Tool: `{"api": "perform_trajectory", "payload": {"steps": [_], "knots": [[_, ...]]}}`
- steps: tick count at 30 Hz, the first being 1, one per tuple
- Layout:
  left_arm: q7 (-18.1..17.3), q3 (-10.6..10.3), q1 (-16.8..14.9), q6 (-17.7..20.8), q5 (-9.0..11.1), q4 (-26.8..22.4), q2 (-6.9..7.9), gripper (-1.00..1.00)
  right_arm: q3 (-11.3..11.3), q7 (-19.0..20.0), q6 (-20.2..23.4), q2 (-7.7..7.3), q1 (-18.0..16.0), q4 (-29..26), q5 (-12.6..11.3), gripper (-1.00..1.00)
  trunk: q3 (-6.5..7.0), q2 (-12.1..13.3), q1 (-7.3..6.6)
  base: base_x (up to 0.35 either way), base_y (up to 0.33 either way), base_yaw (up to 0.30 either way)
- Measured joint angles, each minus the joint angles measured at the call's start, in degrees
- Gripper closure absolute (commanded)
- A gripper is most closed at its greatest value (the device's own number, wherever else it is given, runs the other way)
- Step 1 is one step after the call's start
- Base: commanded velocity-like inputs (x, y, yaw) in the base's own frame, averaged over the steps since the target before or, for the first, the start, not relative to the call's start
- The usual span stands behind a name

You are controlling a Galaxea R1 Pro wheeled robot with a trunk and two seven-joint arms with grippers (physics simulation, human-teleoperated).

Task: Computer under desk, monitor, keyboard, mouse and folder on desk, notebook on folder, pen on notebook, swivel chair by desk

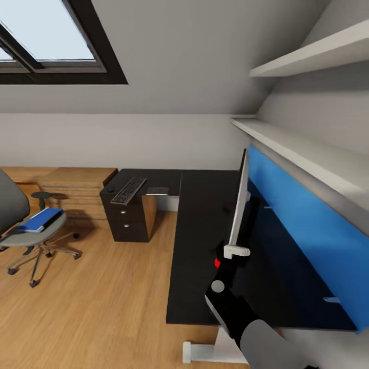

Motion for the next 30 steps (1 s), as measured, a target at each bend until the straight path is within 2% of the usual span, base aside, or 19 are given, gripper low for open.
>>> {"api": "perform_trajectory", "payload": {"steps": [11, 30], "knots": [[0.1, 0.0, 0.0, 0.0, 0.1, 0.0, 0.0, -1.0, 0.1, 0.0, 0.0, 0.0, 0.0, 0.0, 0.1, -1.0, 0.0, 0.0, -0.02, -0.022, -0.316, 0.0], [0.2, 0.2, 0.0, -0.1, 0.2, 0.0, 0.0, -1.0, 0.1, 0.0, 0.0, 0.0, 0.0, 0.0, 0.1, -1.0, 0.0, 0.0, -0.02, 0.0, -0.074, 0.0]]}}
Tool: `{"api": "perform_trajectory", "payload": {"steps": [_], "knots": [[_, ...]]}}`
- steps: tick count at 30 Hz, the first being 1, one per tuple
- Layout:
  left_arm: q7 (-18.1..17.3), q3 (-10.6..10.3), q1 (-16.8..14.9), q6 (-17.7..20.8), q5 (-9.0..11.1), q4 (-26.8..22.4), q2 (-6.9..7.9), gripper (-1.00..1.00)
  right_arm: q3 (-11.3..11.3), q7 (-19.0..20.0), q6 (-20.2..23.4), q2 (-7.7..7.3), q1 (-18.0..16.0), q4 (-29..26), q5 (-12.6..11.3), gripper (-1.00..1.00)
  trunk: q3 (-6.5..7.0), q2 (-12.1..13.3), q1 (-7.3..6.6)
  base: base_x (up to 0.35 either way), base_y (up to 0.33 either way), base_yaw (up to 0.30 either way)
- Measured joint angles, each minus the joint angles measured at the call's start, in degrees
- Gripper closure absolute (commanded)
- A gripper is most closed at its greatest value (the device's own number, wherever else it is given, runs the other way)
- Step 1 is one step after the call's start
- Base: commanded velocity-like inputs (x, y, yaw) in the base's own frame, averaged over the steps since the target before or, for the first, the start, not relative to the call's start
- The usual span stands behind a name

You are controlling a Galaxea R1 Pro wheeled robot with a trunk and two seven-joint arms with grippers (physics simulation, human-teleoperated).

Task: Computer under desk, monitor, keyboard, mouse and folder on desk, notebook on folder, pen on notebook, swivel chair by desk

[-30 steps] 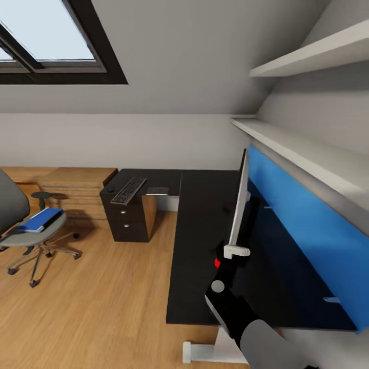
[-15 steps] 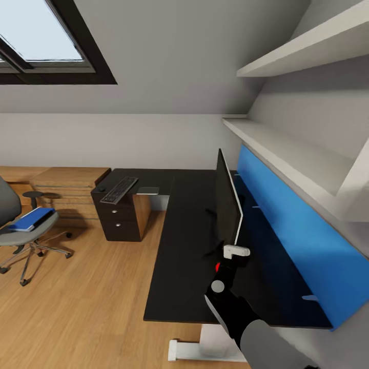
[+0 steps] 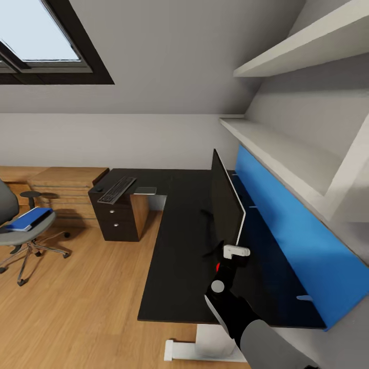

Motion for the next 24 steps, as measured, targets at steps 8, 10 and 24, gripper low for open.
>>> {"api": "perform_trajectory", "payload": {"steps": [8, 10, 24], "knots": [[0.0, 0.0, 0.0, 0.0, 0.0, 0.0, 0.0, -1.0, 0.0, 0.0, 0.0, 0.0, 0.0, 0.0, -0.1, -1.0, 0.0, 0.0, 0.01, -0.023, -0.04, 0.0], [0.0, 0.0, 0.0, 0.0, 0.0, 0.0, 0.0, -1.0, 0.0, 0.0, 0.0, 0.0, 0.0, 0.1, -0.1, -1.0, 0.0, 0.0, 0.01, -0.054, -0.079, 0.0], [-0.1, 0.0, 0.0, 0.1, 0.0, 0.0, 0.0, -1.0, 0.0, 0.1, -0.1, 0.0, 0.0, 0.2, -0.2, -1.0, 0.0, 0.0, 0.01, -0.02, -0.006, 0.0]]}}
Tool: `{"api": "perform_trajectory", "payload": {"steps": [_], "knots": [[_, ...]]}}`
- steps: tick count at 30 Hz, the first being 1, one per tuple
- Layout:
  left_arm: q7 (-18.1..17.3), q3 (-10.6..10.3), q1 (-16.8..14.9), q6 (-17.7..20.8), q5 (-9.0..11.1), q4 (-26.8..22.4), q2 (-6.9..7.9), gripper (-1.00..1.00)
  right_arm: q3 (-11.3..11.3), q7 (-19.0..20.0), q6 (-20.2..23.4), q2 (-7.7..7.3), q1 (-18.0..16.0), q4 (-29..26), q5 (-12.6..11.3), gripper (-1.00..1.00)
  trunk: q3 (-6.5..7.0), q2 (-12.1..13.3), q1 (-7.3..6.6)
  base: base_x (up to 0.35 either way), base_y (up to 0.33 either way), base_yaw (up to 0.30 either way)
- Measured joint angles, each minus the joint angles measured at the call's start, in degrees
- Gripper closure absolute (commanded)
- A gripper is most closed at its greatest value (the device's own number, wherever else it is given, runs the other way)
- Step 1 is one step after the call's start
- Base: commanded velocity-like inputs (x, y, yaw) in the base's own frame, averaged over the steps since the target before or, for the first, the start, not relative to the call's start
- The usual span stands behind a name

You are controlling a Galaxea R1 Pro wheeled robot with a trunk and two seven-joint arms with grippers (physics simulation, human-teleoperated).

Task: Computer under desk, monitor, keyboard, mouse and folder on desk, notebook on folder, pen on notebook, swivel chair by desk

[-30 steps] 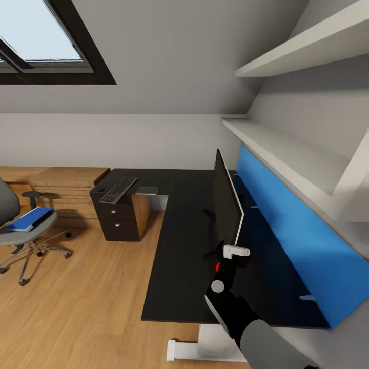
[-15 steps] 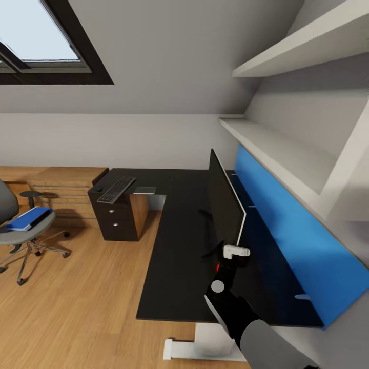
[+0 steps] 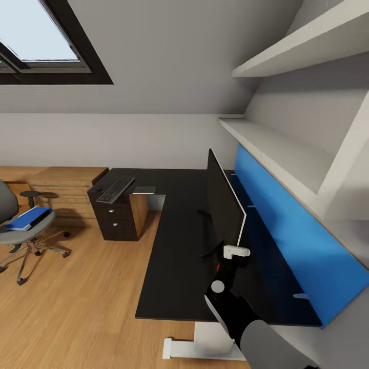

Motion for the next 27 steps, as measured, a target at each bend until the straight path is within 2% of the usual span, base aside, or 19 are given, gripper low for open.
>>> {"api": "perform_trajectory", "payload": {"steps": [27], "knots": [[0.0, 0.0, 0.0, 0.1, 0.1, 0.0, 0.0, -1.0, 0.3, 0.9, -0.1, 0.0, 0.1, 0.4, 0.0, -1.0, 0.0, 0.0, 0.03, -0.327, 0.0, 0.0]]}}
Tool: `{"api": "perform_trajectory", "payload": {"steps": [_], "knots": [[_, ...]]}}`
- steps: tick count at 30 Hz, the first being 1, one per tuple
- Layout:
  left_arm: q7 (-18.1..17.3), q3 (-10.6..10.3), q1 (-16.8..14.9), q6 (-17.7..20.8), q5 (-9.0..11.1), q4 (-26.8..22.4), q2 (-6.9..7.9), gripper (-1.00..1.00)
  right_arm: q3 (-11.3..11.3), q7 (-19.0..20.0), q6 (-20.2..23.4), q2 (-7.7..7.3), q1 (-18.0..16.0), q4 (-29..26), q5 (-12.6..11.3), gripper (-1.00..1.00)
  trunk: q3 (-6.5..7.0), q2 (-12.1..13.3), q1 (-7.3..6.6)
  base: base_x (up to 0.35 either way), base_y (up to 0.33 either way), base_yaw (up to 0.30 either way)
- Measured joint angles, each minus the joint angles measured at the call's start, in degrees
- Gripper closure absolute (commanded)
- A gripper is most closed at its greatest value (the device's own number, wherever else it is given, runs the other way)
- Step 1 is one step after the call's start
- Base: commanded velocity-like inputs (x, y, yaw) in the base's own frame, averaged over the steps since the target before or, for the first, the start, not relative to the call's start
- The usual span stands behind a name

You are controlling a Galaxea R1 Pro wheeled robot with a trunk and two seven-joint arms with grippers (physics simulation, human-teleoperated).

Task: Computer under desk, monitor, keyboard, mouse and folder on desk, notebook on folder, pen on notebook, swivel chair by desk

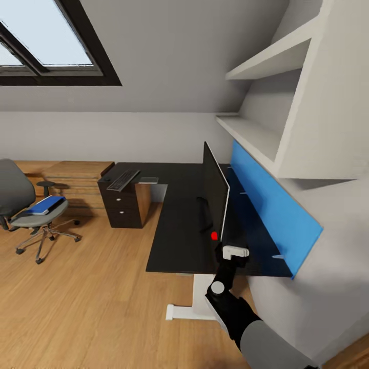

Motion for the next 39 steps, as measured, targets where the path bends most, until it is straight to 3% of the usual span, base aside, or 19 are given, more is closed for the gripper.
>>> {"api": "perform_trajectory", "payload": {"steps": [3, 4, 8, 12, 23, 29, 32, 33, 35, 37, 39], "knots": [[0.0, 0.0, 0.0, 0.0, 0.0, 0.0, 0.0, -1.0, 0.1, 4.4, -0.3, 0.0, 0.0, 0.0, -0.1, -1.0, 0.0, 0.0, 0.0, -0.337, 0.0, 0.0], [0.0, 0.0, 0.0, 0.0, 0.0, 0.0, 0.02, -1.0, 0.1, 8.7, -0.4, 0.0, 0.0, 0.0, -0.2, -1.0, 0.0, 0.0, 0.0, -0.337, 0.0, 0.0], [0.2, 0.1, 0.0, 0.0, 0.0, 0.0, 0.02, -1.0, -0.1, 12.7, -0.7, 0.0, 0.0, 0.1, -1.6, -1.0, 0.0, 0.0, -0.01, -0.289, 0.0, 0.0], [0.3, 0.1, 0.0, -0.1, 0.0, 0.0, 0.0, -1.0, -0.1, 12.9, -2.2, 0.0, 0.0, 1.1, -1.8, -1.0, 0.0, 0.0, -0.03, -0.088, 0.0, 0.0], [0.4, 0.2, 0.0, -0.1, 0.0, 0.0, 0.05, -1.0, 0.1, 13.0, -7.8, 0.0, 0.6, 11.9, -1.9, -1.0, 0.53, 1.2, -0.69, -0.008, 0.0, 0.0], [0.4, 0.1, 0.0, -0.1, -0.1, 0.0, -0.02, -1.0, 0.0, 13.8, -9.0, 0.0, 5.1, 13.6, -1.9, -1.0, 0.53, 1.2, -0.69, 0.0, 0.0, 0.0], [0.3, -0.1, 0.0, -0.1, -0.2, 0.0, -0.07, -1.0, -0.2, 16.2, -9.4, -0.01, 8.6, 14.9, -2.0, -1.0, 0.52, 1.2, -0.69, 0.0, 0.0, 0.0], [0.3, -0.1, 0.0, -0.1, -0.3, 0.0, -0.08, -1.0, -0.2, 17.8, -9.9, -0.01, 9.9, 16.2, -2.0, -1.0, 0.52, 1.2, -0.69, 0.0, 0.0, 0.0], [0.2, -0.1, 0.0, -0.1, -0.3, 0.0, -0.04, -1.0, -0.4, 22.7, -15.3, -0.03, 12.3, 25.0, -2.1, -1.0, 0.51, 1.2, -0.69, 0.0, 0.0, 0.0], [0.2, -0.1, 0.0, -0.1, -0.3, 0.0, -0.07, -1.0, -0.3, 23.7, -18.1, -0.02, 12.5, 28.7, -2.0, -1.0, 0.53, 1.2, -0.69, 0.0, 0.0, 0.018], [0.1, -0.1, 0.0, -0.1, -0.2, 0.0, -0.08, -1.0, -0.5, 27.2, -21.6, -0.02, 12.7, 32.7, -2.5, -1.0, 0.49, 1.2, -0.69, 0.011, 0.013, 0.118]]}}
